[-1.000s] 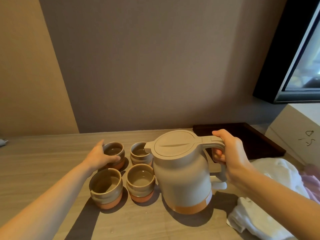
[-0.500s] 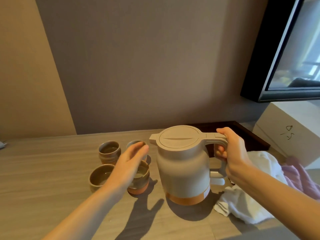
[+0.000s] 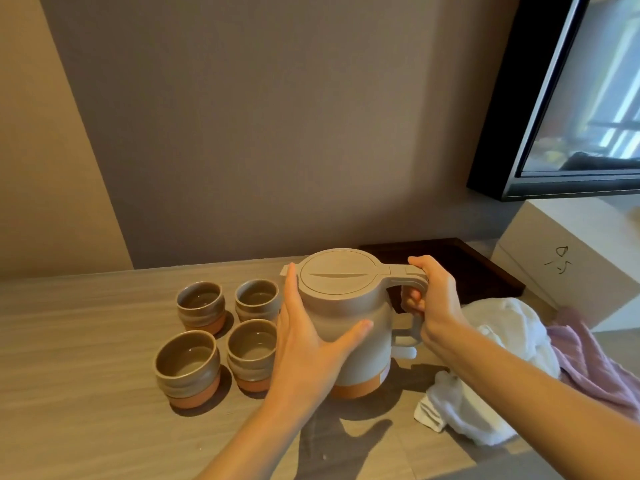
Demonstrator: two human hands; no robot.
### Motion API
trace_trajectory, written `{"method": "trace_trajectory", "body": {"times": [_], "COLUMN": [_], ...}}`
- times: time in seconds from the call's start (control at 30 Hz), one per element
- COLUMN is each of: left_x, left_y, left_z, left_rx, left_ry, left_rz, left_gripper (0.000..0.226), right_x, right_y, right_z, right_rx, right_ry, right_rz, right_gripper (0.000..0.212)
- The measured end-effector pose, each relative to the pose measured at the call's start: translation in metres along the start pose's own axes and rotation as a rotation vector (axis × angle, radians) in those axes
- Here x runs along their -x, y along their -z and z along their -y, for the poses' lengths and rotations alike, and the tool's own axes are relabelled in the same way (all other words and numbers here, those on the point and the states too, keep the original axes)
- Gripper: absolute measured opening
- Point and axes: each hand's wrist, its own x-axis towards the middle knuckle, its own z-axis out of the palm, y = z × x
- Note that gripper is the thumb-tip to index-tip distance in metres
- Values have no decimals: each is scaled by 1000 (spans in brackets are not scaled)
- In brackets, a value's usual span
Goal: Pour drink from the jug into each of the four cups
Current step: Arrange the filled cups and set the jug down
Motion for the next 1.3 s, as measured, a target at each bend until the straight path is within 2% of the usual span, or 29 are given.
{"method": "trace_trajectory", "body": {"times": [0.27, 0.5, 1.07, 1.3], "left_x": [-19, -22, -10, -16], "left_y": [-10, -12, -16, -22], "left_z": [28, 44, 56, 60], "left_rx": [-148, -180, -294, -348], "left_ry": [-30, 12, -63, -81], "left_rz": [-205, -219, -163, -213], "left_gripper": [98, 94, 89, 87], "right_x": [-35, -50, -64, -78], "right_y": [-14, -15, -9, -14], "right_z": [-27, -48, -67, -69], "right_rx": [15, 24, 65, 80], "right_ry": [-60, -75, -46, -27], "right_rz": [66, 113, 82, 101], "right_gripper": [36, 36, 32, 36]}}
